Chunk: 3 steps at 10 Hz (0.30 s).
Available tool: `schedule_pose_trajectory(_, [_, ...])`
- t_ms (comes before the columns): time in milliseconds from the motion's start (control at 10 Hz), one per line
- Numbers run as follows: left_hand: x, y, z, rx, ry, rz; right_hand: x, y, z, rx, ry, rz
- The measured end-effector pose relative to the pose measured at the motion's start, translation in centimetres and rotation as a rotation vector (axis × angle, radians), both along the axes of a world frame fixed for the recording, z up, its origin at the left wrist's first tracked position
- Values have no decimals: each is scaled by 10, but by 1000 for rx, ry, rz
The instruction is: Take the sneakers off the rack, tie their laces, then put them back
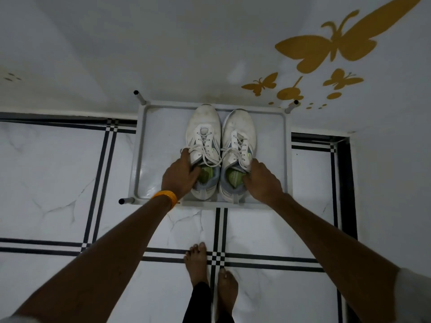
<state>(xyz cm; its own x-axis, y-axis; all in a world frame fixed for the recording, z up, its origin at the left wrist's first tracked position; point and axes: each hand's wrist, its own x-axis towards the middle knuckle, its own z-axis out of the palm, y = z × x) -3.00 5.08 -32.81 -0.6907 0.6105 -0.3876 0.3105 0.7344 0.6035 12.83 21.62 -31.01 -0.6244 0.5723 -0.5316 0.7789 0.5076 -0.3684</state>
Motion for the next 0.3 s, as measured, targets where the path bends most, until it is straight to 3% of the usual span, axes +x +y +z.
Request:
schedule_pose_trajectory(100, [5,-9,45,-156,170,-39,3,-5,51,155,-71,45])
schedule_pose_trajectory(300, [-10,-1,219,-10,601,-109,-5,9,220,487,175,108])
